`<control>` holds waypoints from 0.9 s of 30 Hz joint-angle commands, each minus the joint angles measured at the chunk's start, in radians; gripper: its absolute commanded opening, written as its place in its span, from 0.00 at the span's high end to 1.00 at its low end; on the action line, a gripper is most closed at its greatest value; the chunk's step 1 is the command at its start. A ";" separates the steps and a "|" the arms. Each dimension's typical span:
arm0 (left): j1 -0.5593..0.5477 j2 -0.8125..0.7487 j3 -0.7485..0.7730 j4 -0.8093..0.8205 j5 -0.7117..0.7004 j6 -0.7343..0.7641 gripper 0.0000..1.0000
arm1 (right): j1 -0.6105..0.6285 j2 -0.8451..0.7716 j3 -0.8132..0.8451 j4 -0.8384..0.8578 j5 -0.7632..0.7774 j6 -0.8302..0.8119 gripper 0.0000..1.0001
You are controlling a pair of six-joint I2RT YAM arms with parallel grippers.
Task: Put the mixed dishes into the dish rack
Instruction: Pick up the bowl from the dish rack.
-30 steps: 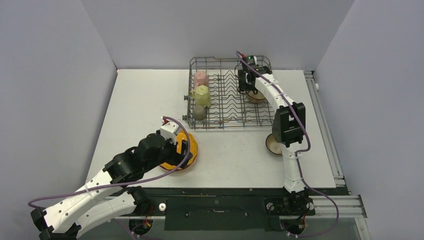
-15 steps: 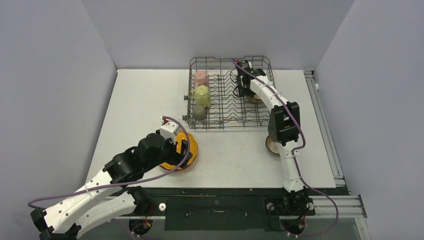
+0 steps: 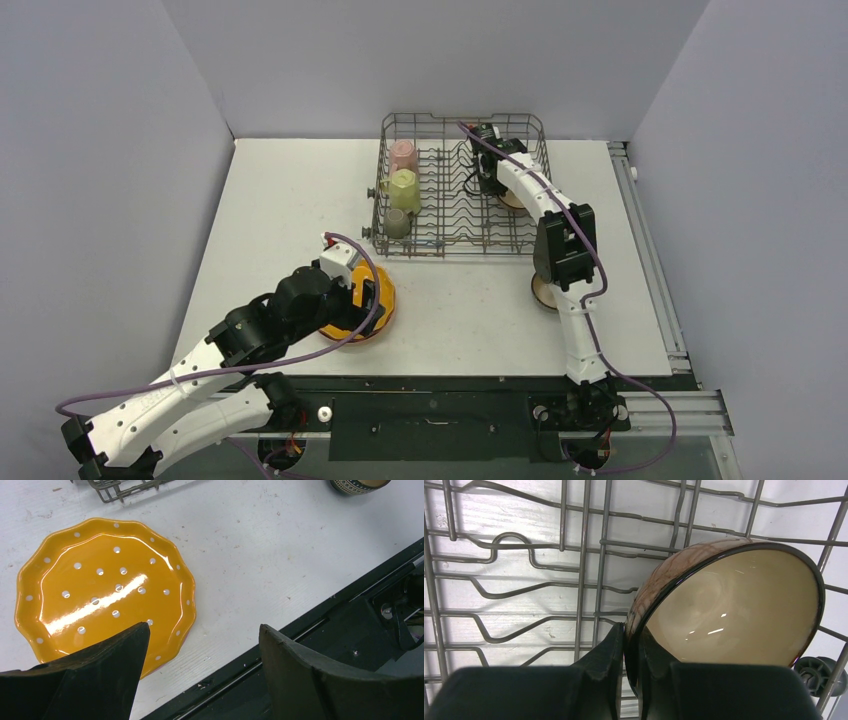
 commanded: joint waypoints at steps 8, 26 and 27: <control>0.007 -0.011 0.004 0.017 -0.020 0.010 0.23 | 0.071 -0.199 -0.103 0.081 0.089 -0.070 1.00; 0.014 -0.068 -0.001 0.003 -0.091 -0.010 0.22 | 0.247 -0.629 -0.473 0.143 0.115 -0.117 1.00; 0.013 -0.070 -0.001 0.003 -0.095 -0.011 0.21 | 0.267 -0.657 -0.487 0.148 0.115 -0.124 1.00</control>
